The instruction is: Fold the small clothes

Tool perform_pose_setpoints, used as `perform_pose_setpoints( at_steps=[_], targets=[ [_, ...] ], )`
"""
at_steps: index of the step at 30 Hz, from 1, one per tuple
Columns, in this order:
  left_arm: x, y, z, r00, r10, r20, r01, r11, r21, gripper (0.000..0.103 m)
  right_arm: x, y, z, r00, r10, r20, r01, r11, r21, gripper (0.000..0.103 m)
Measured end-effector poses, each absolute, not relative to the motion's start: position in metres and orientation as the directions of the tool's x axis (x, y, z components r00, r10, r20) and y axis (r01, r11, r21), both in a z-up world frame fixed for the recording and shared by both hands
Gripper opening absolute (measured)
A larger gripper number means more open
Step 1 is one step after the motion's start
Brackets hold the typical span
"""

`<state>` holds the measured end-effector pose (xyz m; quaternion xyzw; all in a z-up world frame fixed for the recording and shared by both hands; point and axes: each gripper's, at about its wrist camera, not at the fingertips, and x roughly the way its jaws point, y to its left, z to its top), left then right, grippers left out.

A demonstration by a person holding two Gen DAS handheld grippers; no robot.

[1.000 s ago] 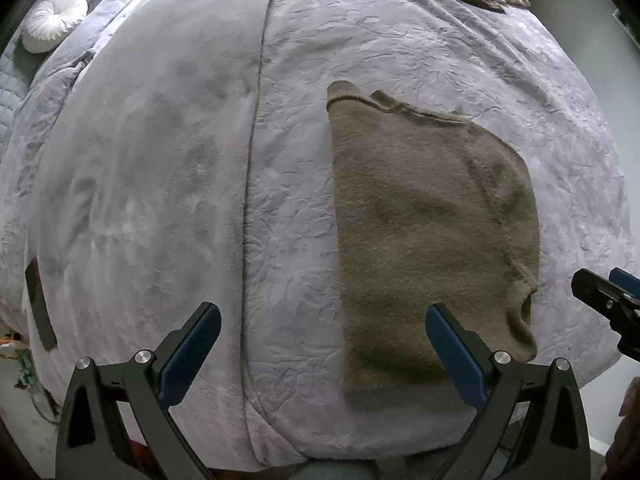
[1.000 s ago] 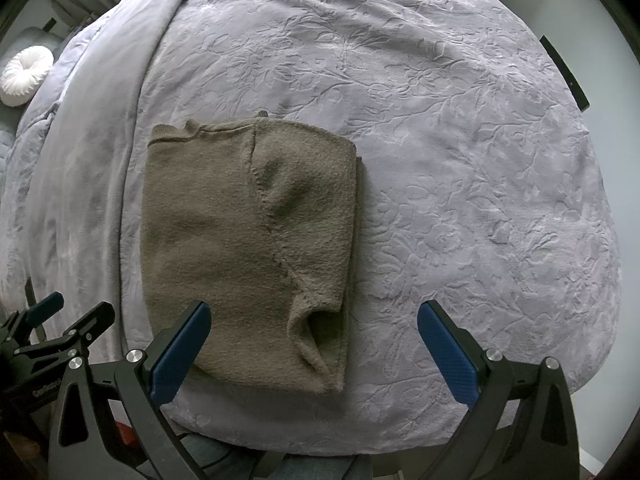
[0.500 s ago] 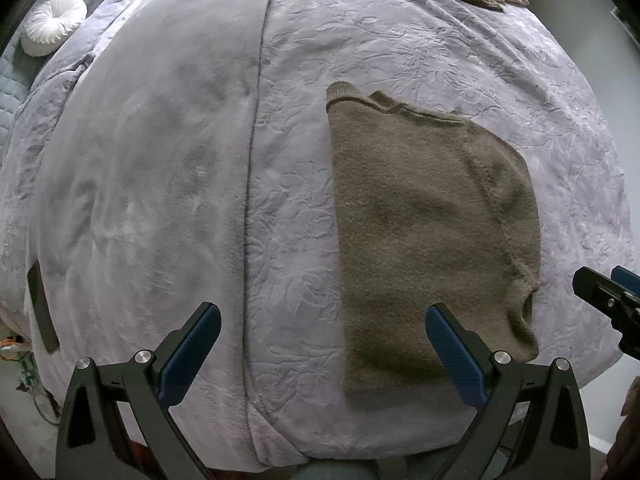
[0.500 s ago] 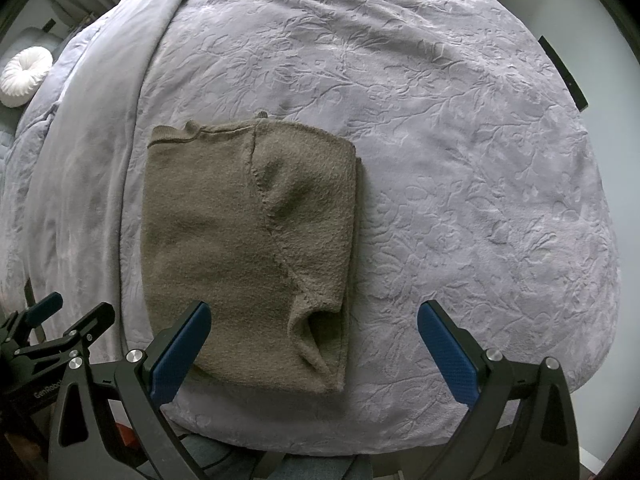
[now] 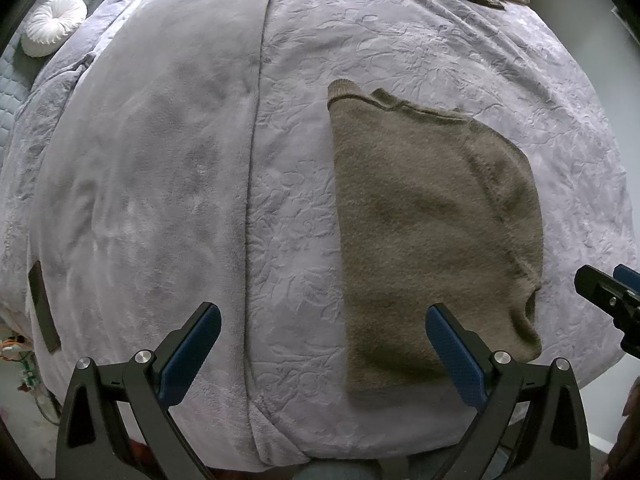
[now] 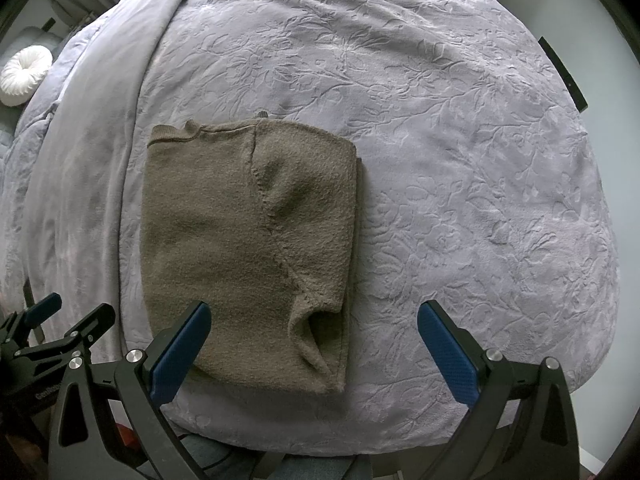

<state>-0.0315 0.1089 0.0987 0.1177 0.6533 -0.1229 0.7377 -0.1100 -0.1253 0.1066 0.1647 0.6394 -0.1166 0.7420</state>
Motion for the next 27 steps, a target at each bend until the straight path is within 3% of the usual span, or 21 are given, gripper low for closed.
perform_pose_setpoints(
  at_steps=[27],
  targets=[
    [-0.0352, 0.1051, 0.0955, 0.129, 0.018, -0.992, 0.33, 0.942, 0.059, 0.102, -0.1096, -0.1211, 0.103, 0.15, 0.036, -0.988, 0.388, 0.917, 0.093, 0.103]
  ],
)
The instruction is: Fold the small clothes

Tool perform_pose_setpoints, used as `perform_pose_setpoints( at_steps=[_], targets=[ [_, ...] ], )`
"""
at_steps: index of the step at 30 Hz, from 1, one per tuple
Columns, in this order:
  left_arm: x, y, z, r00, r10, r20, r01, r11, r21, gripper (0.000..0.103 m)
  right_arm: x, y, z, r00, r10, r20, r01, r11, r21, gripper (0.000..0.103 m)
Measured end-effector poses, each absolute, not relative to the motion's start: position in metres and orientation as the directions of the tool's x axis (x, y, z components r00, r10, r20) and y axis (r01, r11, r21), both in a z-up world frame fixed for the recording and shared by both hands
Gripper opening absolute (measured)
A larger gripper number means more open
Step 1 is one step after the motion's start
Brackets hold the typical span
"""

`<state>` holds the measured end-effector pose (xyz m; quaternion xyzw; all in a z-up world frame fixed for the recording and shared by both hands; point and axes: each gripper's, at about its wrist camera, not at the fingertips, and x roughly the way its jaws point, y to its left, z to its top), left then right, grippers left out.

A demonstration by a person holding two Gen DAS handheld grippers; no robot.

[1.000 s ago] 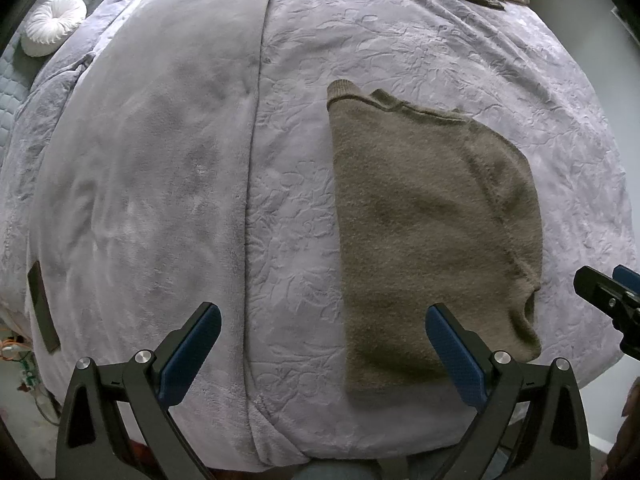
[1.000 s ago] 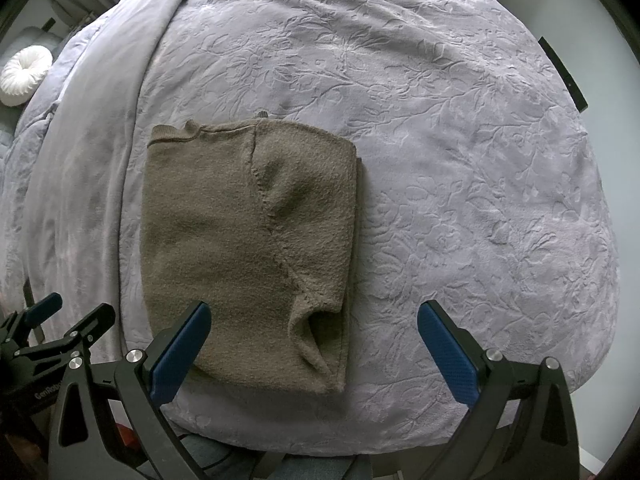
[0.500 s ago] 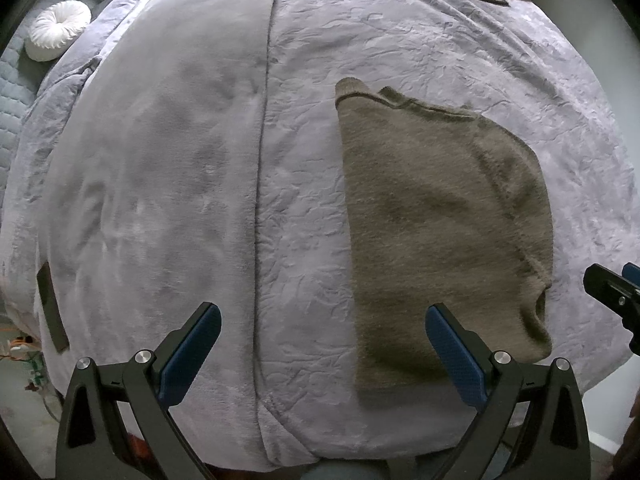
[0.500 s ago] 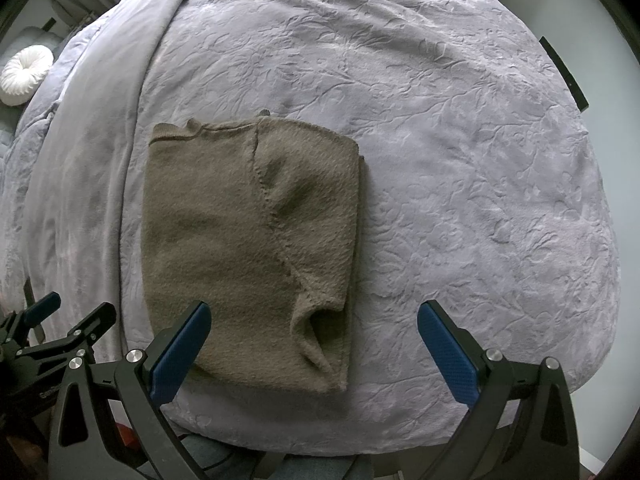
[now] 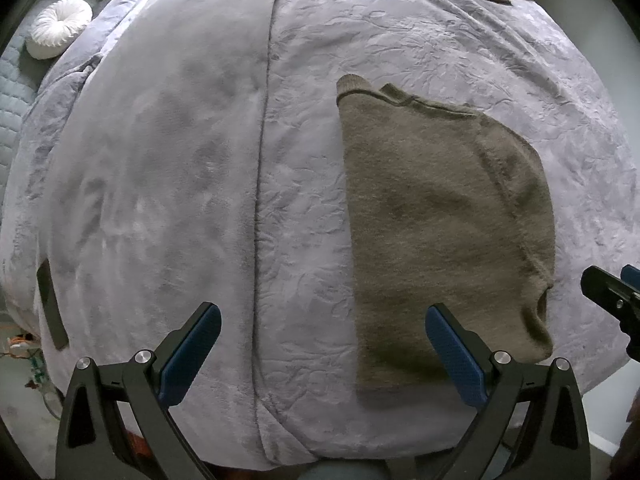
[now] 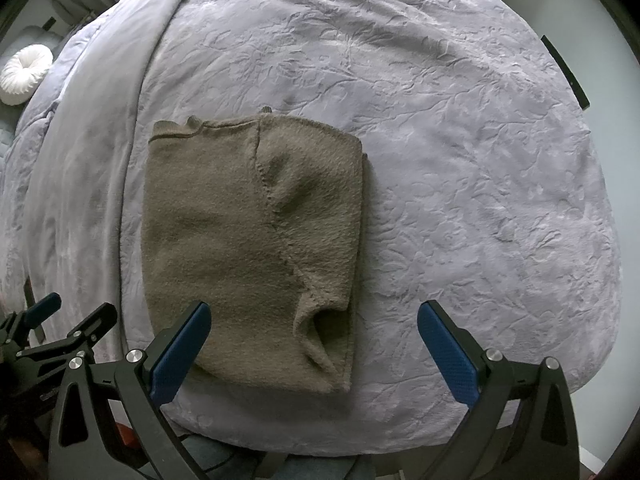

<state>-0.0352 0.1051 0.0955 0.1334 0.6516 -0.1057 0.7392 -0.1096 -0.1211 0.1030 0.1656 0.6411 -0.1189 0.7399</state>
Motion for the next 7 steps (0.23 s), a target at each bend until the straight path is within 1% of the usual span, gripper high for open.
perform_pose_setpoints(
  at_steps=[7],
  targets=[
    [-0.0368, 0.1044, 0.0961, 0.124, 0.01, -0.992, 0.334, 0.941, 0.051, 0.102, -0.1077, -0.1235, 0.1001, 0.145, 0.038, -0.989, 0.387, 0.917, 0.092, 0.103]
  ],
)
